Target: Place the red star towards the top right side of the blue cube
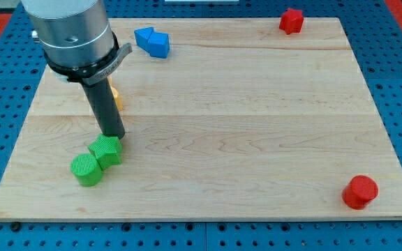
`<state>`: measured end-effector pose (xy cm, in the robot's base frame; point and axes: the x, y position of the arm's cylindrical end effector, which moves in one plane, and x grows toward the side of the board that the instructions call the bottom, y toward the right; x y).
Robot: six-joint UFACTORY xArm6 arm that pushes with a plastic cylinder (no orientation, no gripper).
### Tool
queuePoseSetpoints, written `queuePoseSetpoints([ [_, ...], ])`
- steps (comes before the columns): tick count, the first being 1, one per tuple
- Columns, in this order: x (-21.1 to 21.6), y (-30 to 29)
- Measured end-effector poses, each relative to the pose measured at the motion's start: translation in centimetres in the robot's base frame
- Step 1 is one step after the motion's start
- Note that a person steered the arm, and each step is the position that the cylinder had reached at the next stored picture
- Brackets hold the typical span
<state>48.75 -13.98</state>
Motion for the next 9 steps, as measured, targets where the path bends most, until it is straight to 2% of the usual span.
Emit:
queuePoseSetpoints([
  [1,0.3,0.0],
  [2,-1.7,2.6],
  [3,-5.0,12.0],
  [5,-12.8,26.9],
  [6,-14.9,35.4],
  [7,-20.0,40.5],
  [8,-26.9,42.9],
  [9,-29.6,42.4],
])
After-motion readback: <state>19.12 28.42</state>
